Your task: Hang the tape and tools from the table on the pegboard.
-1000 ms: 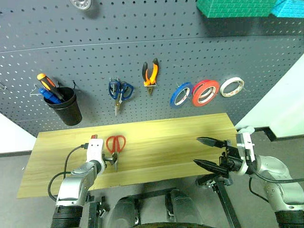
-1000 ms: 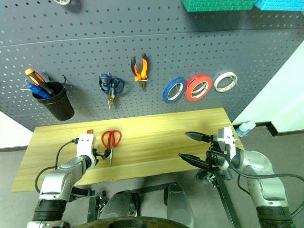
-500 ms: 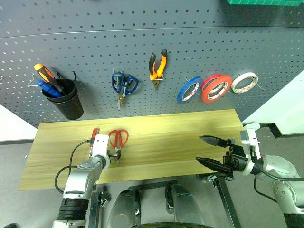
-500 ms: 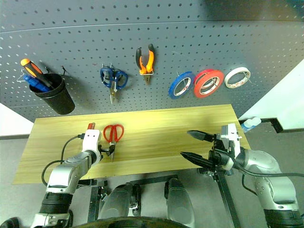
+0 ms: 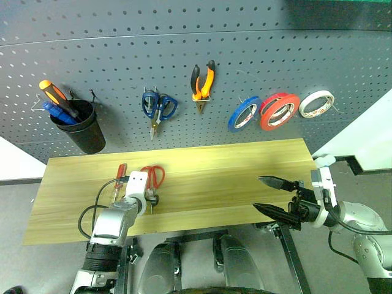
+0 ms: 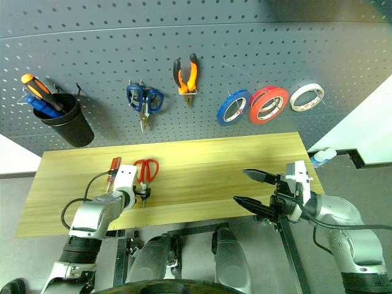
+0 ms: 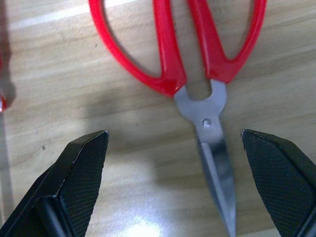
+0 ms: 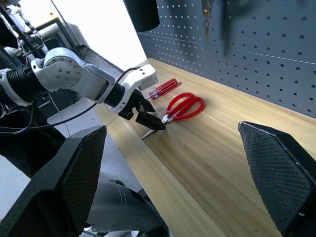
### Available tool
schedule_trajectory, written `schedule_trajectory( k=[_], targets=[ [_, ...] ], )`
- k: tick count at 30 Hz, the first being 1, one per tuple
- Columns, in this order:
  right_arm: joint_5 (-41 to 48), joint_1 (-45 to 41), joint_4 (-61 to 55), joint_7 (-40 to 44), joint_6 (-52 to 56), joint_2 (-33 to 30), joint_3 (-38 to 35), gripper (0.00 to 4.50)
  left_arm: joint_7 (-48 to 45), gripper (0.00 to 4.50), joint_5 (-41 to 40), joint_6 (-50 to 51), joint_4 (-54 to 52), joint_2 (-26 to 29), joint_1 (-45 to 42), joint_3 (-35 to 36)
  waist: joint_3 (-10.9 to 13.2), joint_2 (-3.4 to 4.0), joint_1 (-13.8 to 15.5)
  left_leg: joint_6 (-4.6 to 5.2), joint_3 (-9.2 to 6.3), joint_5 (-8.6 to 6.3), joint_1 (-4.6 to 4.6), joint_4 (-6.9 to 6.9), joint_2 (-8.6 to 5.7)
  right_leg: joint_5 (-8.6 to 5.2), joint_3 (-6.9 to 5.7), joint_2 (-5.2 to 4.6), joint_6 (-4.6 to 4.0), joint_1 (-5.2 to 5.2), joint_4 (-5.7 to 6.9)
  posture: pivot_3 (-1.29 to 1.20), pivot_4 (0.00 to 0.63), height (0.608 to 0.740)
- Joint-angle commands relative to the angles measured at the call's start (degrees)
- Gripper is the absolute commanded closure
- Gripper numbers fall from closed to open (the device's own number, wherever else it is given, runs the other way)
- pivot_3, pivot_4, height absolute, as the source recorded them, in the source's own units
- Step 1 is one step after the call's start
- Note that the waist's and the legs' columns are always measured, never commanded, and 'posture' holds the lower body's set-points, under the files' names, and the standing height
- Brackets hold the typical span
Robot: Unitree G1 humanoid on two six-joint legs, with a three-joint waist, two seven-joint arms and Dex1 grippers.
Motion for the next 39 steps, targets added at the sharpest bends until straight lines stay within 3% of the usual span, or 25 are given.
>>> schedule_trajectory(
  k=[1,15,18,30,39],
  targets=[
    [0.41,0.53,-1.31,0.47,-1.67,0.18,-1.02,0.01,-0.39,0.00,0.87,0.12,1.17,0.11,-0.74,-0.54,0.00,0.00,-0.01,0.00,0.00,0.00,-0.01,0.00,0.00,0.00,0.00,0.00,0.00,-0.01,0.00,-0.15,0.234,0.740],
    [-0.84,-0.87,3.98,2.98,-5.05,-0.31,-1.17,0.01,-0.46,0.00,1.22,0.58,4.37,-1.18,-1.15,-0.81,0.00,0.04,-0.02,0.00,0.00,0.00,-0.02,-0.02,-0.01,-0.02,-0.01,-0.03,0.02,-0.03,-0.01,-0.16,0.232,0.740],
    [-1.35,-1.44,5.31,3.56,-5.99,-0.15,-1.05,0.00,0.12,0.56,0.88,1.85,4.33,-2.08,-0.91,0.40,-0.01,0.07,-0.03,0.00,0.00,0.00,-0.02,-0.03,-0.01,-0.02,-0.02,-0.03,0.02,-0.03,-0.01,-0.15,0.232,0.740],
    [-2.78,-3.13,9.65,5.90,-9.35,0.59,-0.52,0.00,0.25,4.24,0.13,4.02,3.72,-4.06,-1.24,3.85,0.01,0.14,-0.07,0.00,0.00,0.00,-0.02,-0.06,-0.03,-0.04,-0.08,-0.04,0.07,-0.03,-0.04,-0.15,0.232,0.740],
    [-3.59,-4.22,12.14,6.85,-10.73,1.09,-0.22,0.00,-1.58,4.25,0.59,3.03,3.58,-3.64,-1.18,3.06,0.00,0.18,-0.06,-0.01,0.00,-0.01,-0.01,-0.07,-0.03,-0.05,-0.08,-0.04,0.07,-0.03,-0.04,-0.14,0.223,0.740]
  ],
)
